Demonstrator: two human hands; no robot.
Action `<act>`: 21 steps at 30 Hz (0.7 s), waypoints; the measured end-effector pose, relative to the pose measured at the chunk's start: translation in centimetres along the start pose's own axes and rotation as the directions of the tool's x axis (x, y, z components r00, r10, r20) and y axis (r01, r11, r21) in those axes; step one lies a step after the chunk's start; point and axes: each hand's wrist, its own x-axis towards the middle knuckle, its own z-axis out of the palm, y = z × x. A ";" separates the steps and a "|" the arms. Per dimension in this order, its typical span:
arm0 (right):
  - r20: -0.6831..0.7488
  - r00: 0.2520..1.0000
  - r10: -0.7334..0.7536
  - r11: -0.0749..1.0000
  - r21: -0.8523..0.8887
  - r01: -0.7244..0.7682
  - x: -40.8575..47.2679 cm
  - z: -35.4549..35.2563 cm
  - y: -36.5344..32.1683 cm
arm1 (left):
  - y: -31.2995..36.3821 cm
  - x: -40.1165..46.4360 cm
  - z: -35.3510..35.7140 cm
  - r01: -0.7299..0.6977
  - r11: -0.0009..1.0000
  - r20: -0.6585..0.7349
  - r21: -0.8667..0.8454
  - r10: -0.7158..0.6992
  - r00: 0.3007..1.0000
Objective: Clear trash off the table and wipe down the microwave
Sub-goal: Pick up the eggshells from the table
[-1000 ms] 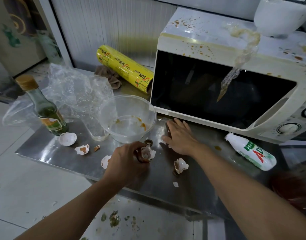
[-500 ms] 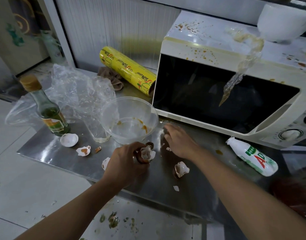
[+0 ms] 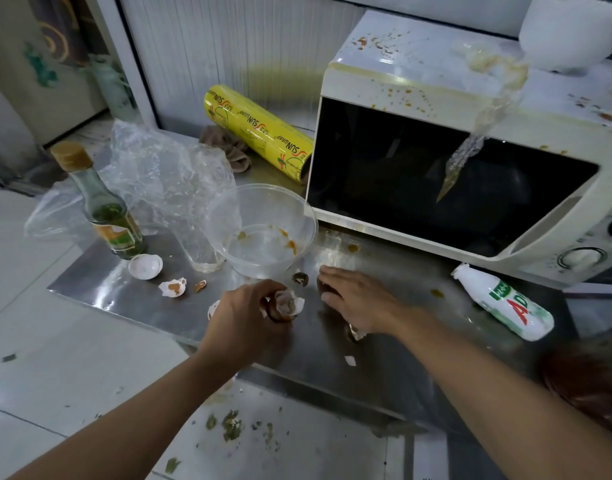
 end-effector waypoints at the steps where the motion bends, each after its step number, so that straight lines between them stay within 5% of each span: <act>1: 0.007 1.000 -0.004 1.000 0.007 0.004 -1.0 0.2 -0.2 | 0.2 -0.4 0.0 0.007 1.000 -0.004 -0.003 -0.007 1.000; 5: 0.069 0.998 -0.009 0.999 0.039 0.007 -4.0 0.1 -1.1 | 0.8 -2.1 -0.1 0.029 1.000 -0.001 -0.007 -0.029 1.000; 11: -0.081 0.997 0.007 0.992 0.125 0.003 -2.3 -1.3 -2.4 | 1.1 -4.0 -0.4 0.033 0.998 -0.055 0.046 -0.030 0.998; 21: -0.001 0.996 -0.089 0.996 -0.027 0.089 -1.8 1.2 -3.1 | 0.5 -7.0 0.7 0.141 0.989 -0.105 0.044 -0.136 0.985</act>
